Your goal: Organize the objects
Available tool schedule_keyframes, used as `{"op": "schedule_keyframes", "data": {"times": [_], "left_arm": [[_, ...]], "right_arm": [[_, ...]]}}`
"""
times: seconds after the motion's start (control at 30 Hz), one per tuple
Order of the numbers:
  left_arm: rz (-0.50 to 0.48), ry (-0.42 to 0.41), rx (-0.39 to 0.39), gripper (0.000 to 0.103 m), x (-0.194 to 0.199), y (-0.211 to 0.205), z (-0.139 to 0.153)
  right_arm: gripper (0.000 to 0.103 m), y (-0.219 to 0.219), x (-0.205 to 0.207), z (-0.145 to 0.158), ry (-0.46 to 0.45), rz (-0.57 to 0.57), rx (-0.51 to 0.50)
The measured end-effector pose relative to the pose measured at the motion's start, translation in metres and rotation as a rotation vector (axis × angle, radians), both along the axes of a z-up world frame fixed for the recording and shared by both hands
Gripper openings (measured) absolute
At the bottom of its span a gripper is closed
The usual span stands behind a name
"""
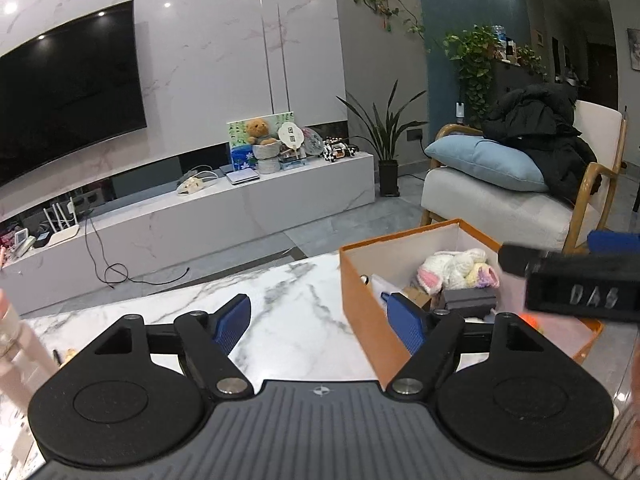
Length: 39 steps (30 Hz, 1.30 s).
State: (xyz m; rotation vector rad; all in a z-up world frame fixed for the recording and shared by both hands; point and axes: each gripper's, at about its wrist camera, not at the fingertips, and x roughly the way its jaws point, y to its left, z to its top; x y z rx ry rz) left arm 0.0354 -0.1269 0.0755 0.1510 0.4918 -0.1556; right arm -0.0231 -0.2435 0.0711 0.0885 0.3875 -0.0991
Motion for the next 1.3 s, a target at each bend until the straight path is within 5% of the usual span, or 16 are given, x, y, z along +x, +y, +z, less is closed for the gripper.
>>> {"op": "schedule_keyframes", "data": {"times": [0.6,0.8,1.03,1.3], "left_arm": [[0.158,0.040,-0.128,0.089,-0.055,0.059,-0.061],[0.179,0.009,-0.081,0.089,-0.064,0.064,-0.065],[0.175,-0.005,-0.116,0.089,-0.073,0.070,-0.059],[0.166,-0.002,-0.101,0.089,-0.073,0.066,-0.061]], "right_arm": [[0.102,0.053,-0.064,-0.059,0.077,0.044,0.003],[0.102,0.067,-0.064,-0.068,0.094,0.062,-0.061],[0.102,0.084,-0.072,-0.068,0.045,0.054,-0.154],[0.102,0.084,-0.073,-0.067,0.042,0.038,-0.138]]}}
